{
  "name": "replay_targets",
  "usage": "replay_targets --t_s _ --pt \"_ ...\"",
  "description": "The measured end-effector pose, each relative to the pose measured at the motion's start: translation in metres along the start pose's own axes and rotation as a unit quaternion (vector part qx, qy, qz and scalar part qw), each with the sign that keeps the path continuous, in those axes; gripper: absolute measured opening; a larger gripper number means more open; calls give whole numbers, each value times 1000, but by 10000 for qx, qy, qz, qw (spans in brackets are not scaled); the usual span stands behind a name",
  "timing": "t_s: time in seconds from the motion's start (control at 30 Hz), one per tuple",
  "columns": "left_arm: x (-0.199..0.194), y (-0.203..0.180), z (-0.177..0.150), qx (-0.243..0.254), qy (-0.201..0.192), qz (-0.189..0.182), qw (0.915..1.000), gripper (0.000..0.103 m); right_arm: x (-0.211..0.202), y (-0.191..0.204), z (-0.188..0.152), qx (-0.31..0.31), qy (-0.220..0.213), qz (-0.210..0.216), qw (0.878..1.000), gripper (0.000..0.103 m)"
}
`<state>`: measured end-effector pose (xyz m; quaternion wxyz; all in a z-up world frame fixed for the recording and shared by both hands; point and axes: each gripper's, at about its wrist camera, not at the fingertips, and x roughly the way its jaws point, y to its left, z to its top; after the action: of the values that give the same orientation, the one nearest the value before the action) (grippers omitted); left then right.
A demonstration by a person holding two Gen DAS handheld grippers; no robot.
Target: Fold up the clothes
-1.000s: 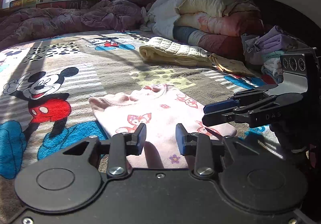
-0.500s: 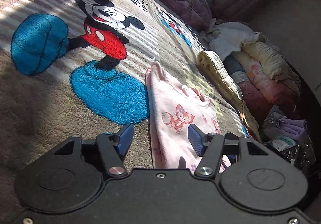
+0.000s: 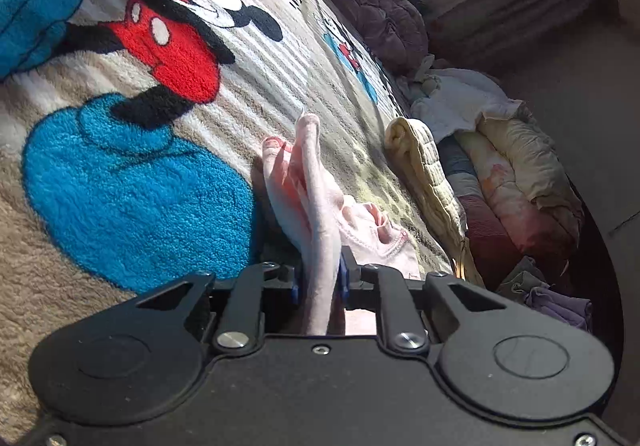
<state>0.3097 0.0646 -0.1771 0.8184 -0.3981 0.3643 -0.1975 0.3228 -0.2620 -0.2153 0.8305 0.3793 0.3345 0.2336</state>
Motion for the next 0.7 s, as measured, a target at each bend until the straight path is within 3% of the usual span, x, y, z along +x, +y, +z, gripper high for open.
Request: replay_targets --t_s 0.17,0.3,0.37,0.4,0.43,0.47,0.5,0.57,0.63,0.7 --pt "-55 -13 -19 -415 -139 -327 9985 13 -22 -7 -6 1027 -75 657 9925 20" --pt "-113 -13 -52 -895 -104 -423 9950 13 -58 12 -39 1373 77 1033 9851 20" --pt "-132 -4 -70 -985 -69 -204 9949 14 -71 17 -59 1542 173 1101 9817 20" --pt "-137 0 -78 -745 -49 115 9971 25 -77 20 -69 1622 221 1119 9801 20" --pt "-140 6 -85 -515 62 469 9976 34 -83 25 -78 1368 202 866 9866 24" --pt "-145 14 -91 -478 77 529 9974 33 -87 32 -85 884 124 380 9953 32" --pt "-153 19 -94 -534 77 412 9977 35 -87 35 -91 592 101 31 9982 52" --pt "-165 18 -95 -388 85 327 9987 46 -90 34 -99 593 141 52 9981 51" --pt "-172 18 -98 -278 20 262 9993 47 -95 39 -106 451 187 121 9987 61" --pt "-167 21 -102 -225 4 242 9995 46 -97 46 -116 224 208 139 9994 64"
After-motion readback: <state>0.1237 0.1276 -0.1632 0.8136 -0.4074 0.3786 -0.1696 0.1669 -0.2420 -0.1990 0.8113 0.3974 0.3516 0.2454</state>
